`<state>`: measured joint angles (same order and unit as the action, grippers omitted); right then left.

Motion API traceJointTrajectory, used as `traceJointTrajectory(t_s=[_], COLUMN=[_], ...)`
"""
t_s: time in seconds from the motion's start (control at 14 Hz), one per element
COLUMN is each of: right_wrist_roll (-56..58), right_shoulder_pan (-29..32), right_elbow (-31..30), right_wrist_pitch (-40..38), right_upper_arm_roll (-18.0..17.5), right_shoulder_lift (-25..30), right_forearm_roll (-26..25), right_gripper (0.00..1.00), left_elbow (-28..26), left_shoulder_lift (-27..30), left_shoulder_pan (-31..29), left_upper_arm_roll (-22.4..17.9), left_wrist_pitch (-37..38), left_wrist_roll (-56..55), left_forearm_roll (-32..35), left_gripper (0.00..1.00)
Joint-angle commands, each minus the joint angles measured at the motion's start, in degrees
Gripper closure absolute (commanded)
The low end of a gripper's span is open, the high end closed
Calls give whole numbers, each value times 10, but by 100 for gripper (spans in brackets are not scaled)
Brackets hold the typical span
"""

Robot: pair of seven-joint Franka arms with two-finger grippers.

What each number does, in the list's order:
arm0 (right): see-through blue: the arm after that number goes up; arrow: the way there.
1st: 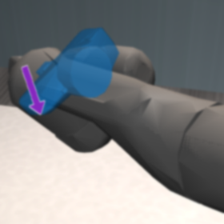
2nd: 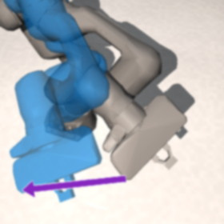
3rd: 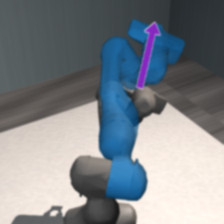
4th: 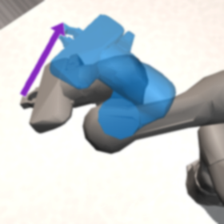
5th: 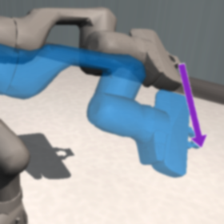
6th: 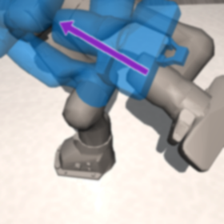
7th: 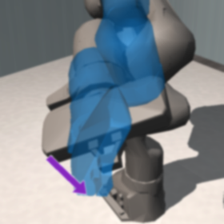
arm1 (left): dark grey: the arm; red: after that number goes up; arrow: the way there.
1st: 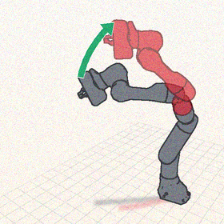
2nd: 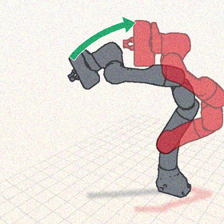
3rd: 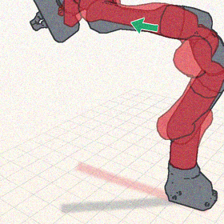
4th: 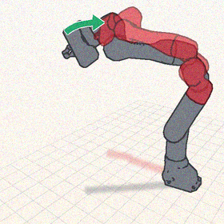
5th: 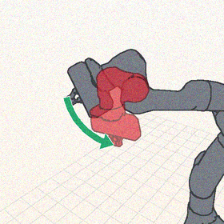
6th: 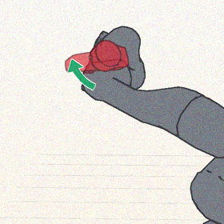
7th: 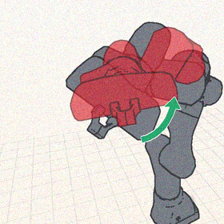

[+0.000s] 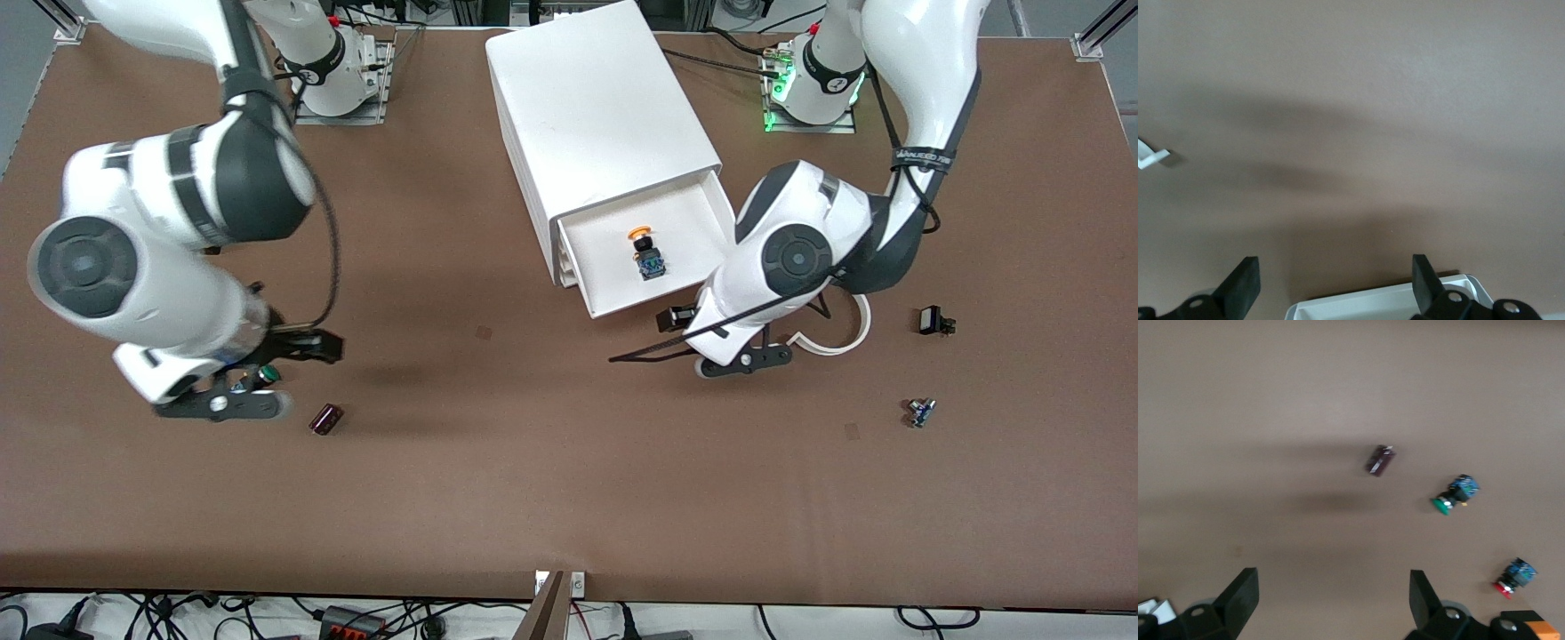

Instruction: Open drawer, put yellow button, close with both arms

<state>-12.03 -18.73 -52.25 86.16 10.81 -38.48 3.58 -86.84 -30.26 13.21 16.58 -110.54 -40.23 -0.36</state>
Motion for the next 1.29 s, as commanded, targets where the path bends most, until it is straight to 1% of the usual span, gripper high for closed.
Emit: traceJointTrajectory(t_s=[0.0, 0.14, 0.21, 0.29, 0.36, 0.5, 0.64, 0.79, 0.93, 1.07, 1.14, 1.21], right_wrist_roll=[15, 13, 14, 13, 13, 12, 57, 97, 116, 117, 118, 121], right_shoulder_pan=[33, 36, 41, 51, 57, 84, 117, 147, 188, 228, 231, 229], right_elbow=[-6, -6, -6, -8, -24, -77, -101, -138, -175, -226, -249, -258], right_wrist_pitch=[-21, -53, -60, -57, -55, -41, -33, -17, -13, 3, 14, 15], right_upper_arm_roll=[-11, -2, 5, 5, 4, -3, -13, -16, -44, -92, -99, -99], right_shoulder_lift=[26, 31, 38, 54, 67, 112, 140, 174, 211, 253, 271, 280], right_forearm_roll=[-1, -4, -3, 0, 0, 0, -6, -8, -9, -17, -28, -38], right_gripper=[0, 0, 0, 0, 0, 0, 0, 0, 0, 0, 0, 0], left_elbow=[-15, -24, -34, -43, -48, -50, -52, -54, -55, -61, -63, -63], left_shoulder_lift=[15, 16, 19, 27, 33, 37, 38, 38, 38, 38, 38, 38], left_shoulder_pan=[14, 16, 12, 11, 12, 13, 10, 9, 9, 9, 9, 7], left_upper_arm_roll=[5, 21, 34, 37, 39, 50, 66, 85, 95, 100, 105, 114], left_wrist_pitch=[-3, -1, -1, 1, 6, 30, 47, 55, 72, 79, 79, 80], left_wrist_roll=[-33, -55, -67, -70, -70, -71, -69, -70, -71, -71, -71, -72], left_forearm_roll=[12, 12, 12, 12, 12, 12, 12, 12, 10, 7, 6, 5], left_gripper=[0, 0, 0, 0, 0, 0, 0, 0, 0, 0, 0, 0])
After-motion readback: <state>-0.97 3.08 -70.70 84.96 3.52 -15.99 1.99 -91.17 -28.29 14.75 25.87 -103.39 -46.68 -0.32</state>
